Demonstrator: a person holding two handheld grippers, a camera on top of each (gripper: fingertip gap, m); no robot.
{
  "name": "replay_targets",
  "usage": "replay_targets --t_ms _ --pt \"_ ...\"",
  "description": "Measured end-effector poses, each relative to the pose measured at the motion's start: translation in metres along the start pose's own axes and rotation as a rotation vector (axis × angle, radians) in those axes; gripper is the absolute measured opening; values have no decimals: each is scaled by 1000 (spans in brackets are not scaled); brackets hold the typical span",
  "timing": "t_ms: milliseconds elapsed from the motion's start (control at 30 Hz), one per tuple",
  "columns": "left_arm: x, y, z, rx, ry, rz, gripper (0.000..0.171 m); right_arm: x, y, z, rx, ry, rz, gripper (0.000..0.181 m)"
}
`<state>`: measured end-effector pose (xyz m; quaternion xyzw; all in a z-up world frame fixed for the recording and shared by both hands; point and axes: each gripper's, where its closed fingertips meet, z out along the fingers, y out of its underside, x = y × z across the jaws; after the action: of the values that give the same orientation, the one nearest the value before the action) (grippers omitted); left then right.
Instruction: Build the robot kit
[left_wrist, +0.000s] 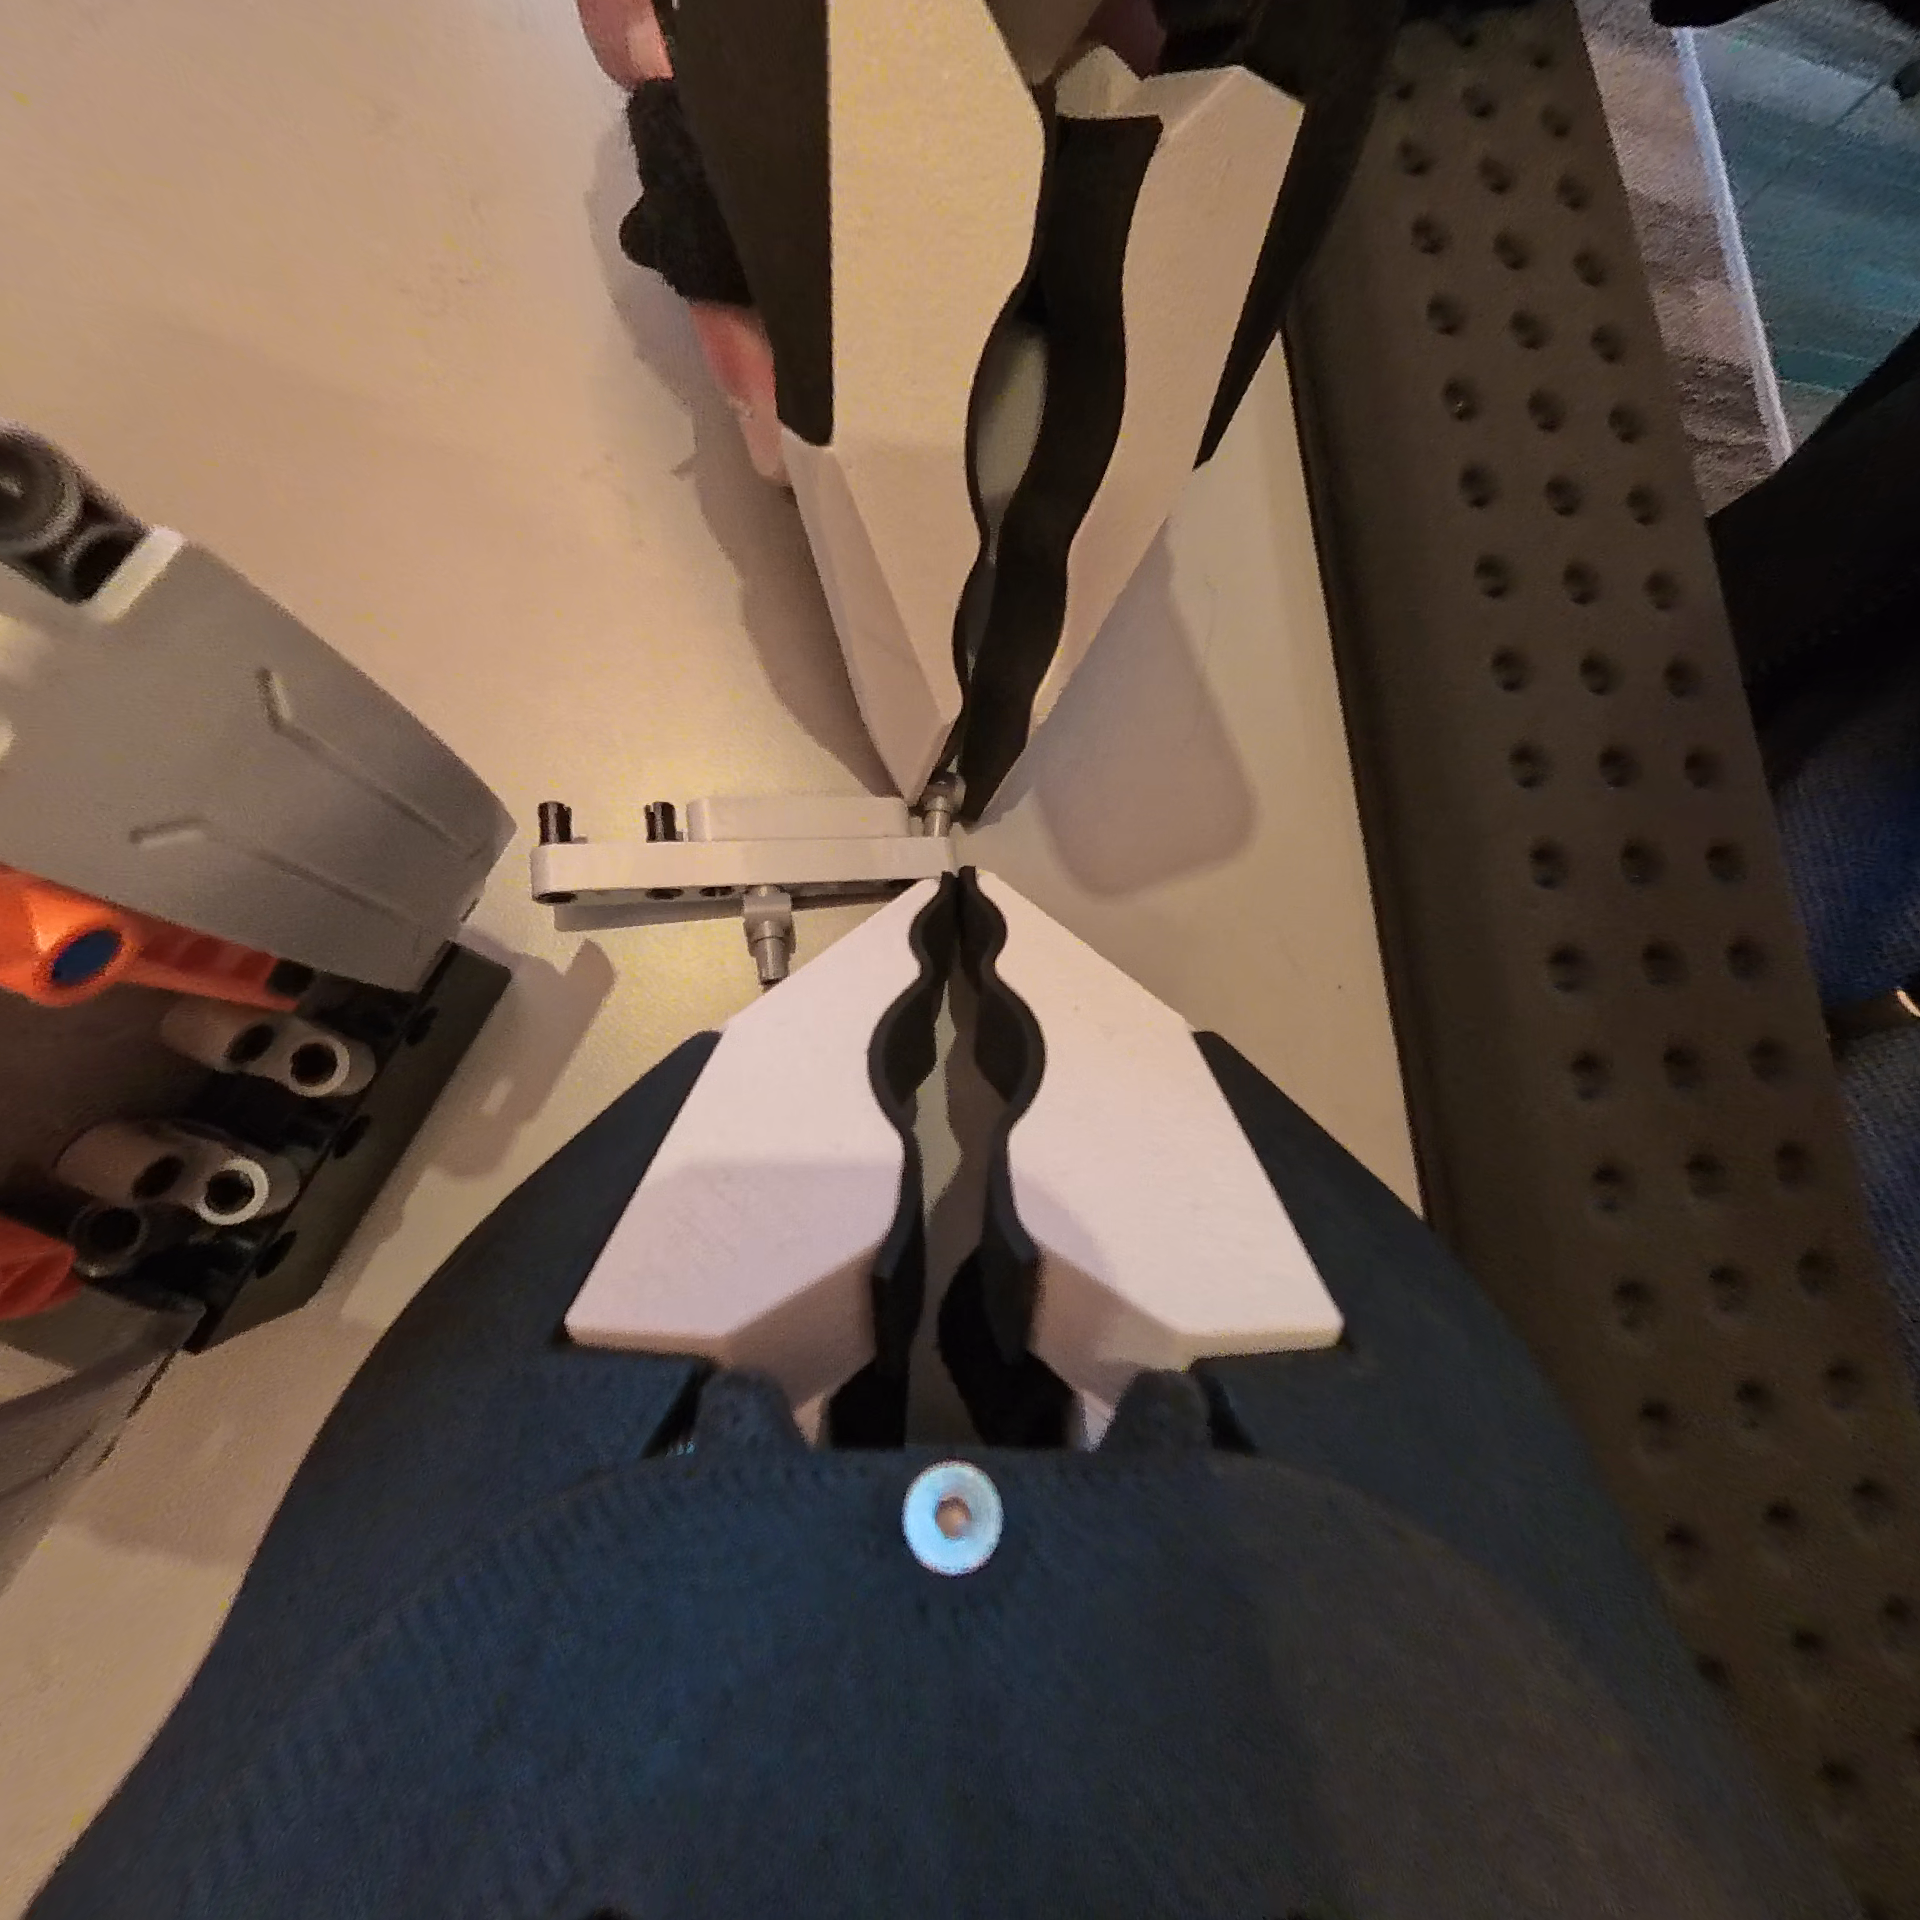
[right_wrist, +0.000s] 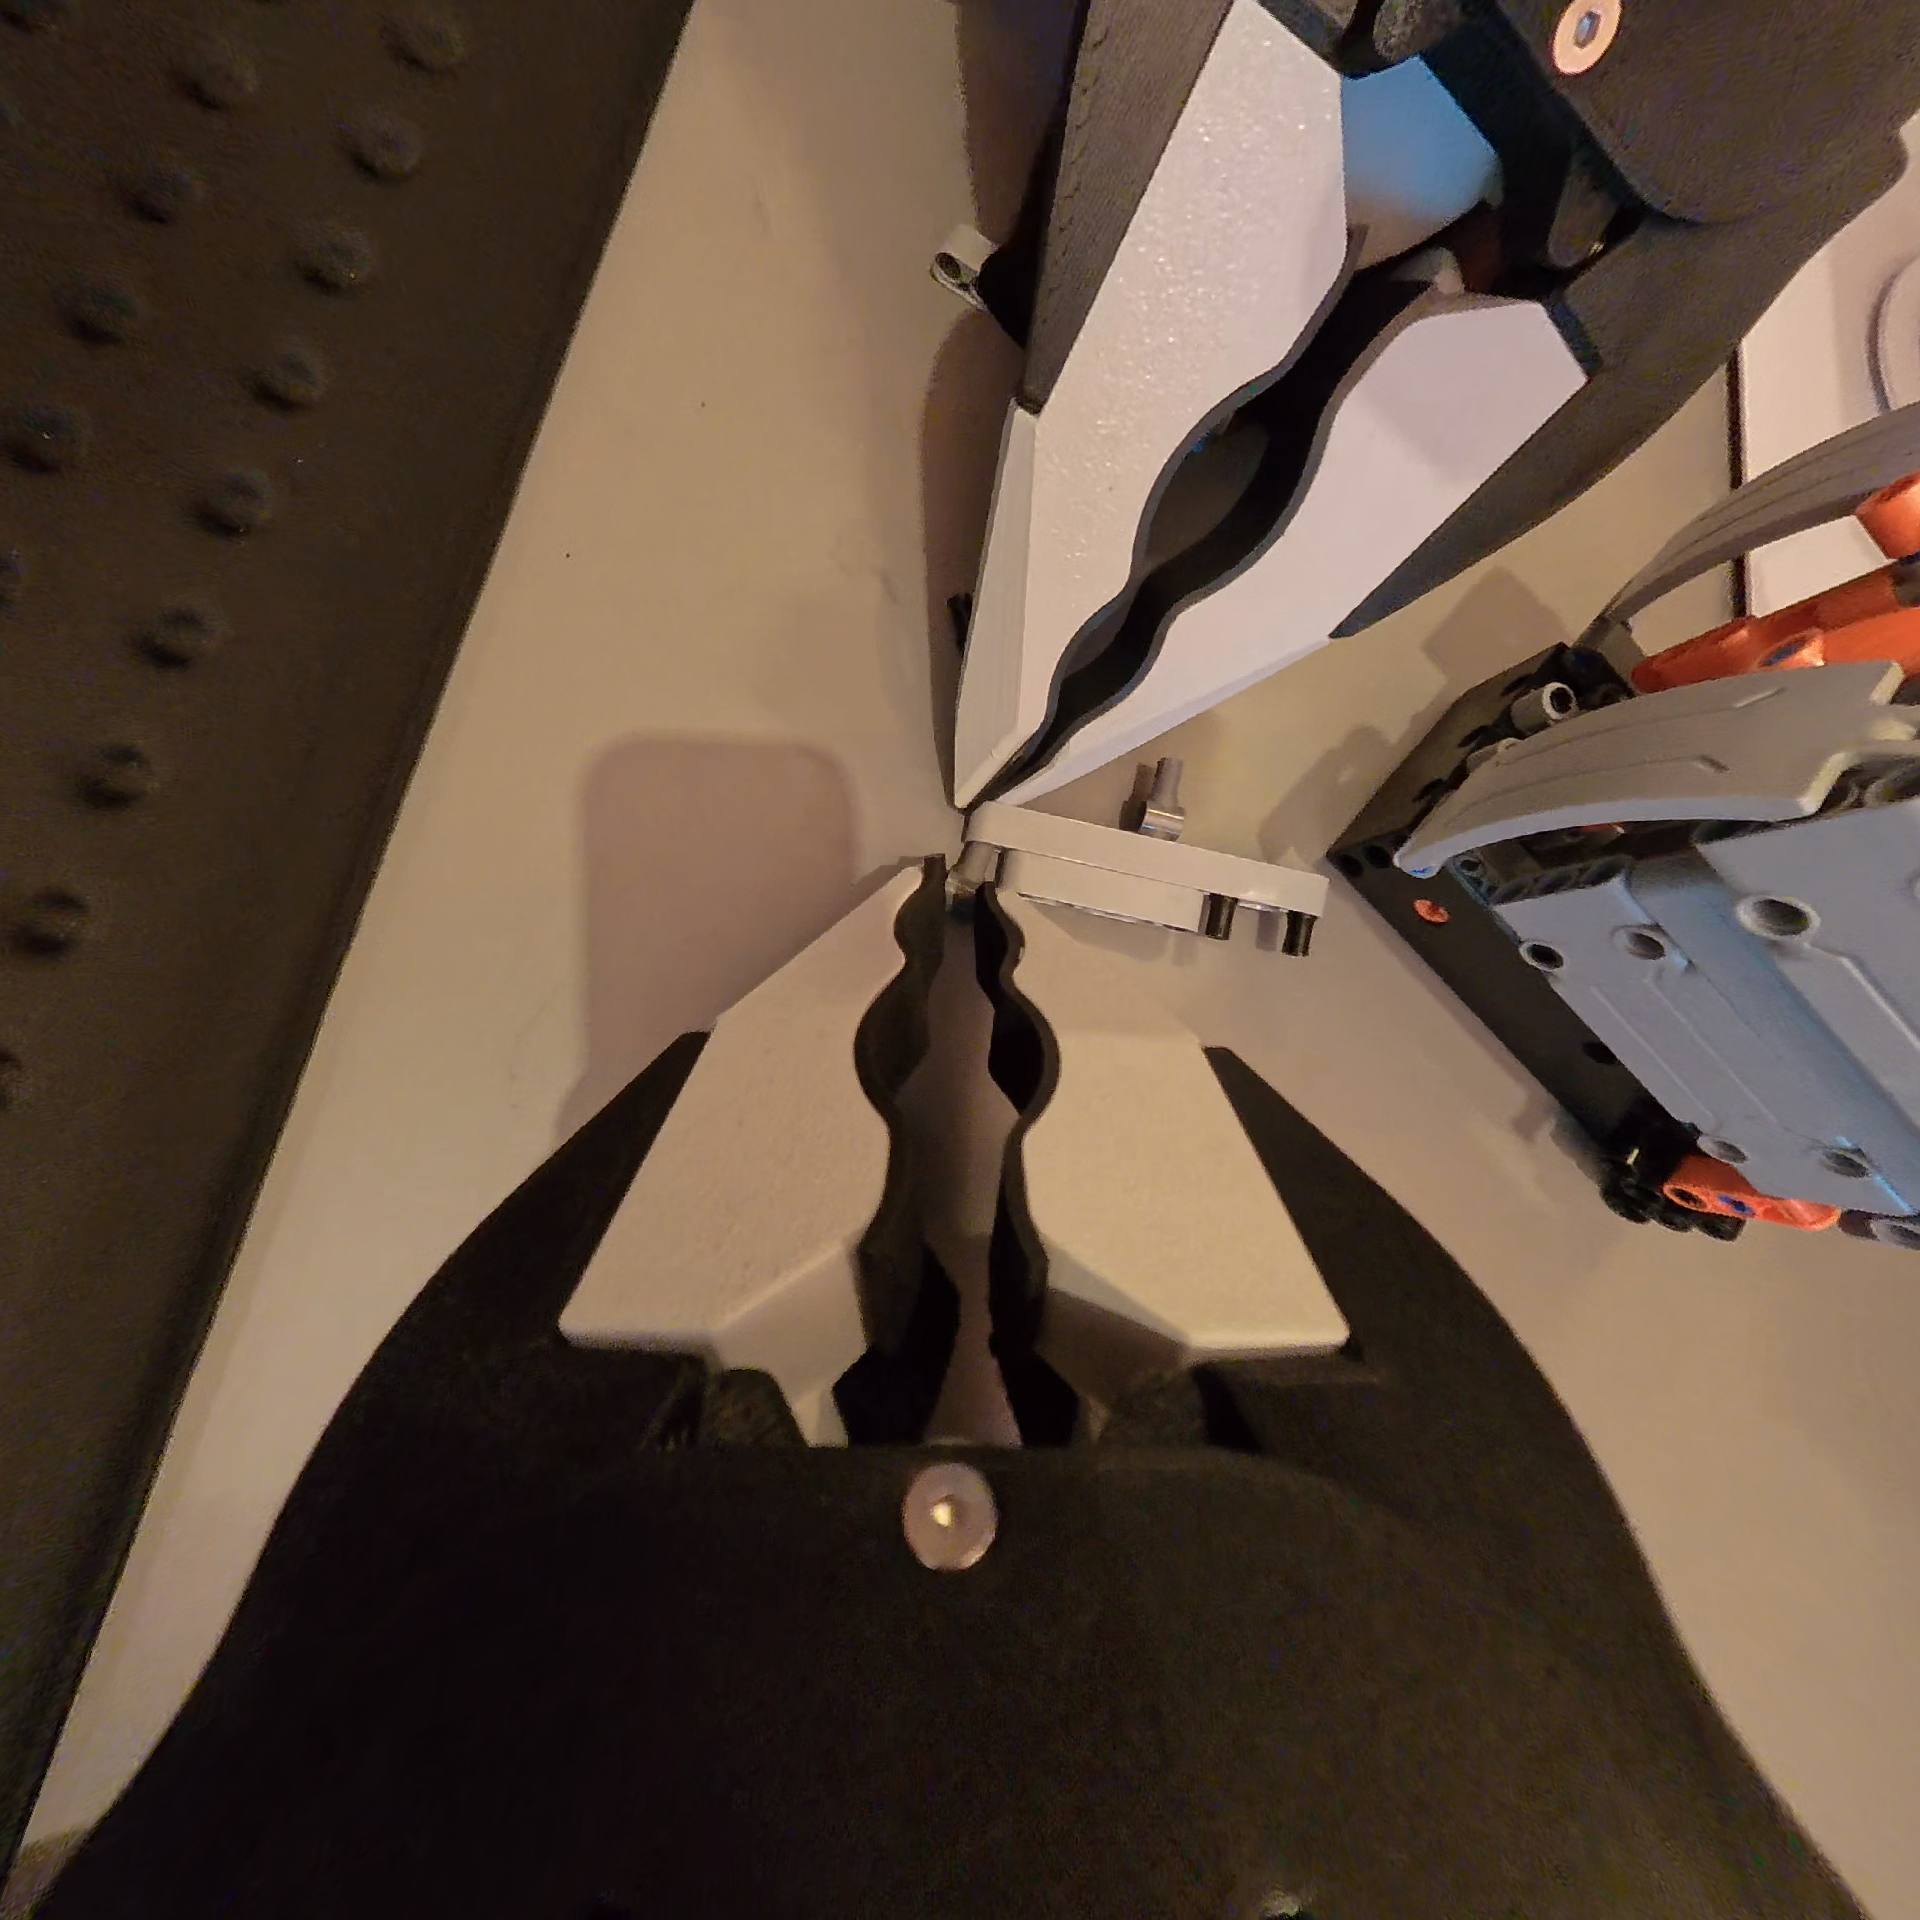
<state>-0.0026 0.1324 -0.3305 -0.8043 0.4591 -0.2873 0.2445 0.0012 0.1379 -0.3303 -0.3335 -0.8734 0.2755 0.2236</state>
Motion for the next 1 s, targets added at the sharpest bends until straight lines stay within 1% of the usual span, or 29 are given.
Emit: replay_targets --t_ms 433,533,767,900,1000 --pt "17 6 0 -23 128 20 0 -12 -8 4 12 -81 -55 3" --pt "20 7 0 -36 123 36 0 -15 -9 4 15 -80 -58 3" --pt "22 10 -1 -76 20 103 0 -17 -12 5 21 -76 -55 3" --pt "23 12 -3 -95 -16 107 0 -17 -14 7 35 -77 -41 3" --pt "22 13 -3 -108 -78 126 0 -17 -14 7 41 -70 -27 3"
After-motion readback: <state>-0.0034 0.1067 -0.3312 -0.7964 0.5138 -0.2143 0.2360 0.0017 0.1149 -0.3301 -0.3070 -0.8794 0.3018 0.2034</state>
